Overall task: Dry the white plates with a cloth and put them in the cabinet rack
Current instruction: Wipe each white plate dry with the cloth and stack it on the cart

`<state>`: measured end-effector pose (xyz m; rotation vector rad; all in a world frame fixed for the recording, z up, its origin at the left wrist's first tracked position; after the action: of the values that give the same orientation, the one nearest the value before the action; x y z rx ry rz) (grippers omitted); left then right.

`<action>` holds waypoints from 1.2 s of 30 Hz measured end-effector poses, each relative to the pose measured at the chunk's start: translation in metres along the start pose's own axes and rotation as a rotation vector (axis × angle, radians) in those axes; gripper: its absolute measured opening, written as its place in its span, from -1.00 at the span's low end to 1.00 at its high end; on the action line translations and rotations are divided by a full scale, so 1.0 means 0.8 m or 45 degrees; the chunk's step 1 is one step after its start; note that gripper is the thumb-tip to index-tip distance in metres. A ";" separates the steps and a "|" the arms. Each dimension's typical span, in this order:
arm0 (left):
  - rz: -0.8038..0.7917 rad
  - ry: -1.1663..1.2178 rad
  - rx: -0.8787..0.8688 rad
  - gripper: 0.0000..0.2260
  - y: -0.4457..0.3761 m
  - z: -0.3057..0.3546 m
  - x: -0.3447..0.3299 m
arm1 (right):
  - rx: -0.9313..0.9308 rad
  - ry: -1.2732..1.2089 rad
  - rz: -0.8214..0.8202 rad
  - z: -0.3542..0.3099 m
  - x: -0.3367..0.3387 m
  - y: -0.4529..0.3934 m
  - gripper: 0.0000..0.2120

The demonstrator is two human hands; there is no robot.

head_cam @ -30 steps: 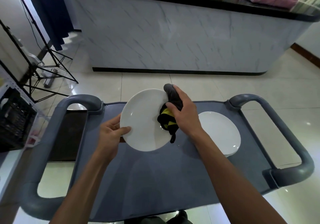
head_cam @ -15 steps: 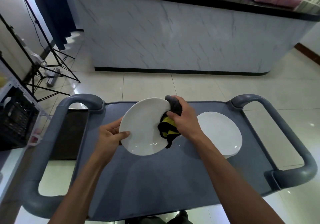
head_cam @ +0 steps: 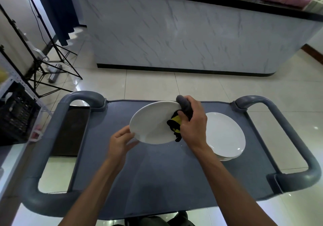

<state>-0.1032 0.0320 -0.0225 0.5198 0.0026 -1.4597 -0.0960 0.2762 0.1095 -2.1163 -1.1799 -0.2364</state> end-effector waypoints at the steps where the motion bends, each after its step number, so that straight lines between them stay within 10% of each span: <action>1: 0.006 0.072 0.041 -0.75 0.002 -0.006 0.002 | 0.022 0.012 0.015 0.000 0.003 0.000 -0.54; 5: 0.103 0.312 0.439 -0.83 0.008 -0.033 0.006 | 0.115 0.041 0.078 -0.003 0.011 0.003 -0.57; 12: -0.123 0.120 0.882 -0.35 0.022 -0.055 -0.006 | 0.414 0.051 0.138 -0.029 0.014 0.022 -0.52; 16: -0.172 0.186 0.952 -0.56 0.023 -0.051 -0.015 | 0.560 0.074 0.113 -0.043 0.014 0.034 -0.46; 23: -0.124 0.661 0.829 -0.68 0.014 -0.022 -0.030 | 0.712 0.065 0.063 -0.039 0.026 0.061 -0.73; 36: -0.047 0.400 0.254 -0.79 -0.011 0.013 -0.010 | 0.292 0.129 -0.480 0.015 0.012 0.043 -0.47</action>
<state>-0.1155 0.0357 -0.0134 0.9126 0.1171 -1.4088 -0.0644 0.2785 0.0886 -1.6571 -1.4641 -0.3548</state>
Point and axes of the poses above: each hand's wrist, its own y-axis away from the middle knuckle, its own x-axis out of the back of the hand, z = x × y, the point moved 8 cm from there along -y, towards the middle knuckle, and after that the axes turned 5 degrees about z, right-handed, at the moved point
